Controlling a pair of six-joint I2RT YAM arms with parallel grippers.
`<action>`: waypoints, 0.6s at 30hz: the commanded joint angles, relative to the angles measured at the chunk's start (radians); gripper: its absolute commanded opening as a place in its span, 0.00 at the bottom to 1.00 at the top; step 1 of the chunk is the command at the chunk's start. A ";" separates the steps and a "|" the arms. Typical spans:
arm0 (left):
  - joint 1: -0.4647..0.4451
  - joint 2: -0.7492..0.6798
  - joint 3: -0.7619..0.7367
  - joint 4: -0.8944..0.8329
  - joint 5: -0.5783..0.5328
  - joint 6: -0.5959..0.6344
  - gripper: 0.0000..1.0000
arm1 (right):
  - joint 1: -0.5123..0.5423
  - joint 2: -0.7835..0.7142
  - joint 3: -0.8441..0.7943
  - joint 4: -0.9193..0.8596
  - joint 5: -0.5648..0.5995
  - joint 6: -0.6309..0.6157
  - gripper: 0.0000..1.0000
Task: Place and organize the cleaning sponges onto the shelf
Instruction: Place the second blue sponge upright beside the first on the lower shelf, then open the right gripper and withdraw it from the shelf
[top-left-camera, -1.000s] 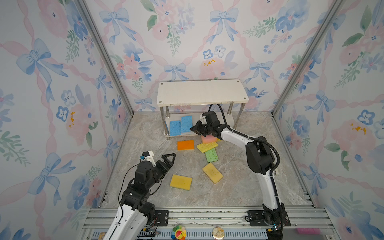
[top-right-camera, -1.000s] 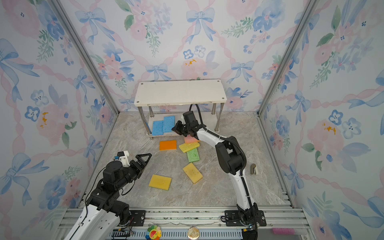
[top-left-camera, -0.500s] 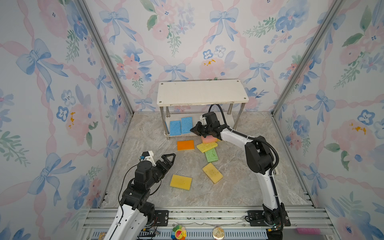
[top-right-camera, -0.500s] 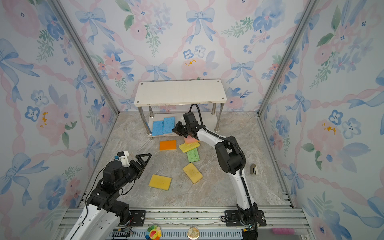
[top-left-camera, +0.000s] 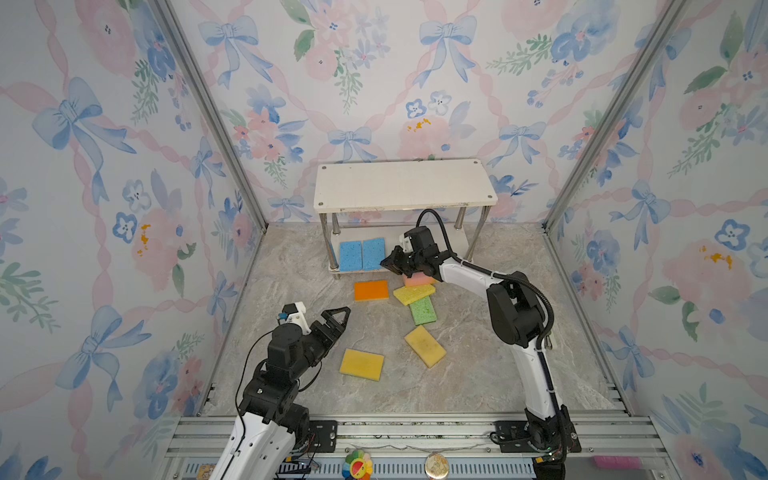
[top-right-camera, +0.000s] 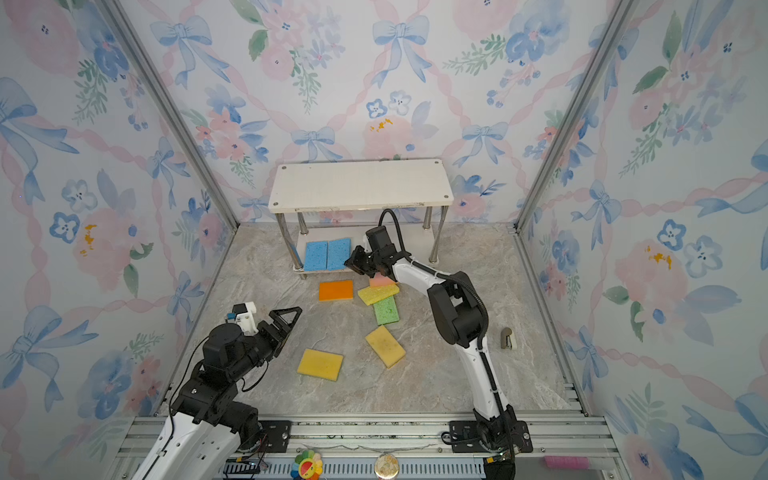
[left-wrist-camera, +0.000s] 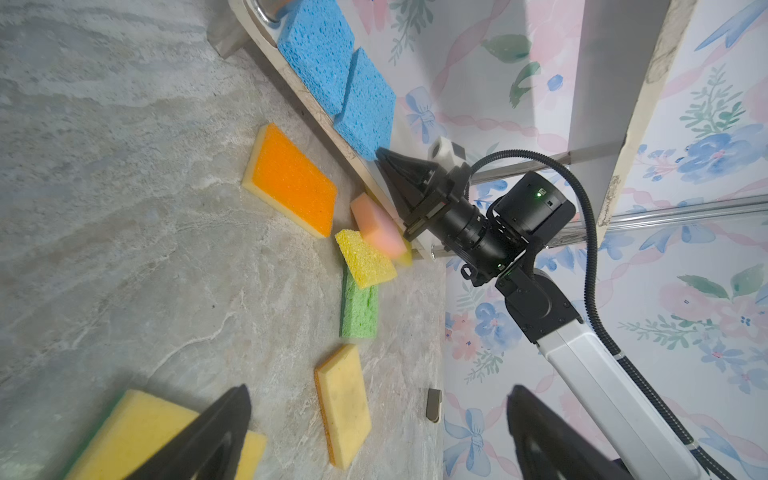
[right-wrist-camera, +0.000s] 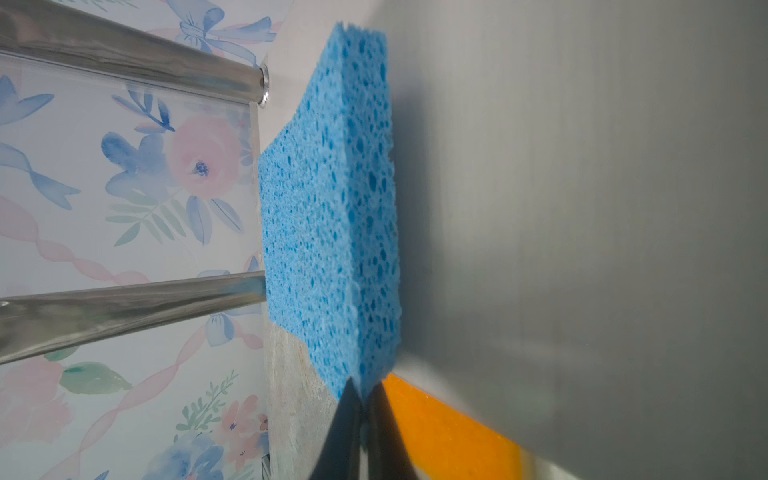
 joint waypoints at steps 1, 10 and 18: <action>0.005 -0.003 -0.010 -0.013 0.009 0.006 0.98 | -0.009 0.024 0.013 0.017 -0.021 0.007 0.09; 0.007 0.004 -0.008 -0.013 0.006 0.008 0.98 | -0.001 0.057 0.061 0.006 -0.036 0.009 0.15; 0.014 0.016 -0.004 -0.011 0.012 0.020 0.98 | 0.001 0.058 0.084 -0.008 -0.022 0.008 0.43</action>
